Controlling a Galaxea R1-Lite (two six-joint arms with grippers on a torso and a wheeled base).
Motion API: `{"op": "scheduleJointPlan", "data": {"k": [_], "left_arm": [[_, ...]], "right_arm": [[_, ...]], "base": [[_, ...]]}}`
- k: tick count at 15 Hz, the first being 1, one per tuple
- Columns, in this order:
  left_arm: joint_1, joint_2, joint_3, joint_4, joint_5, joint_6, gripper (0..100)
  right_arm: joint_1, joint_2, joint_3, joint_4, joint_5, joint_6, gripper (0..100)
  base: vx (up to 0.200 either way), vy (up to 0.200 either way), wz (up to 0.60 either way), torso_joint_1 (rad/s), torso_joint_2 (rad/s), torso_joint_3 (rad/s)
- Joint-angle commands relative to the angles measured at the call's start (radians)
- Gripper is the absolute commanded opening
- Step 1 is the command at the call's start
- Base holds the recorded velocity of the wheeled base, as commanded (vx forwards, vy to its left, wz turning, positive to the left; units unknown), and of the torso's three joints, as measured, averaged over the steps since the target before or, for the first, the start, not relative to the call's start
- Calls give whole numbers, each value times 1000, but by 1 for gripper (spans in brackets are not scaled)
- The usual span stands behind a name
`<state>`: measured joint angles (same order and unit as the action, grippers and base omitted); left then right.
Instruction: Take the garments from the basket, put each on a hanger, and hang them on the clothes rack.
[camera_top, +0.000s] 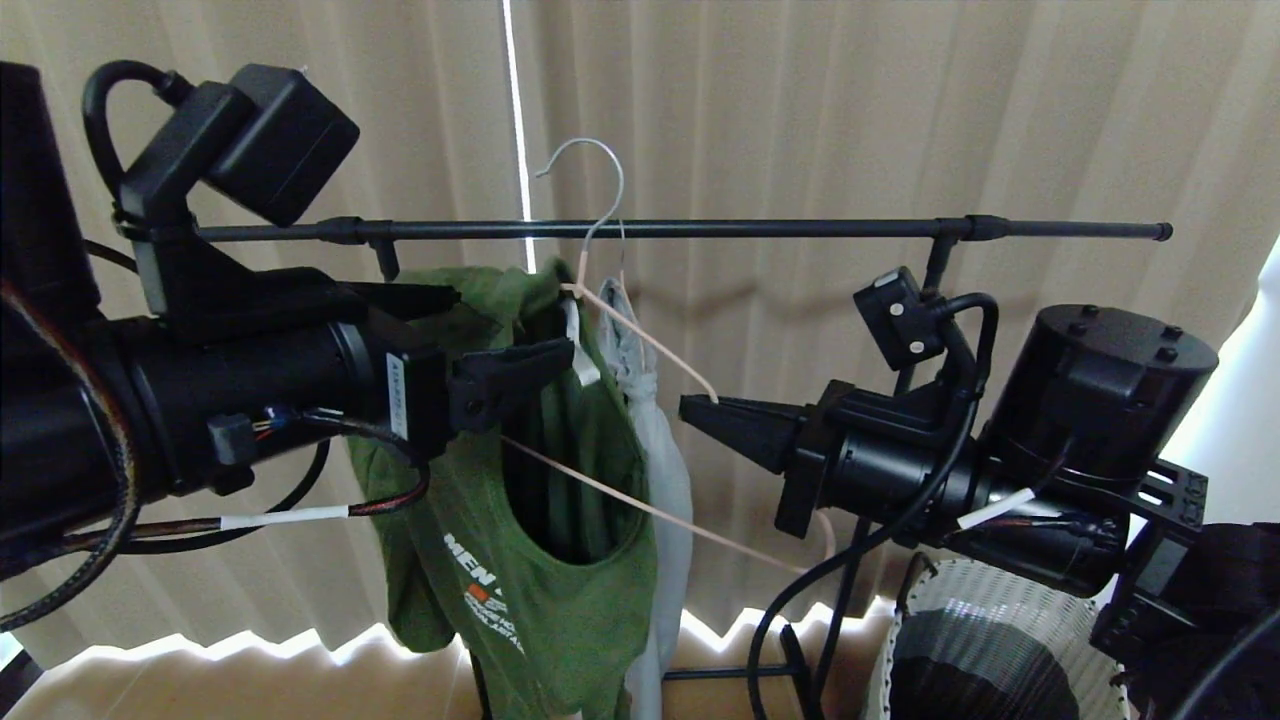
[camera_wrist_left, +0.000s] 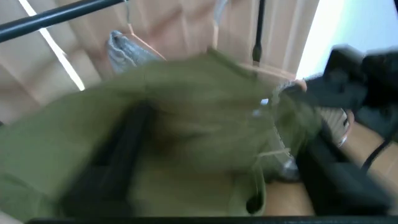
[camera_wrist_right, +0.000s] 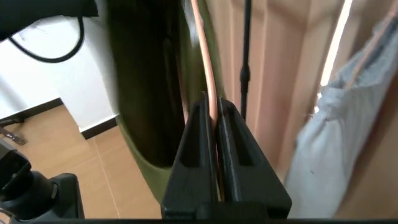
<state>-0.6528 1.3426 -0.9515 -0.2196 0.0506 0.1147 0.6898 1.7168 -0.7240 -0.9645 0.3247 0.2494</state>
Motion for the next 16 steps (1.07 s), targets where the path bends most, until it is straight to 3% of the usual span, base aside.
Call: {"op": "scheduleJointPlan", "data": {"k": [1, 5, 6, 8, 10, 12, 13, 14, 16], "left_arm": [[27, -37, 42, -4, -2, 31, 100], [39, -95, 96, -11, -2, 59, 100], [74, -98, 97, -20, -3, 83, 100], [143, -95, 99, -92, -68, 195, 100], [231, -86, 96, -132, -204, 323, 100], [321, -60, 92, -141, -330, 525, 100], [346, -45, 92, -141, -351, 614, 100], [349, -28, 91, -142, -362, 665, 100], [346, 0, 94, -142, -370, 685, 100]], "right_arm": [[-7, -75, 2, 49, 1, -1, 0], [-39, -121, 20, 76, 4, -28, 0], [-41, -140, 31, 95, 7, -51, 0], [-55, -180, 25, 168, 10, -73, 0], [-58, -204, 14, 225, 14, -79, 0], [-58, -217, 15, 254, 51, -87, 0], [-55, -215, 17, 254, 62, -99, 0], [-50, -212, 17, 254, 63, -108, 0], [-33, -206, 12, 254, 83, -117, 0]], "base": [[0, 0, 0, 0, 0, 0], [0, 0, 0, 0, 0, 0], [0, 0, 0, 0, 0, 0], [0, 0, 0, 0, 0, 0], [0, 0, 0, 0, 0, 0], [0, 0, 0, 0, 0, 0], [0, 0, 0, 0, 0, 0], [0, 0, 0, 0, 0, 0], [0, 0, 0, 0, 0, 0]]}}
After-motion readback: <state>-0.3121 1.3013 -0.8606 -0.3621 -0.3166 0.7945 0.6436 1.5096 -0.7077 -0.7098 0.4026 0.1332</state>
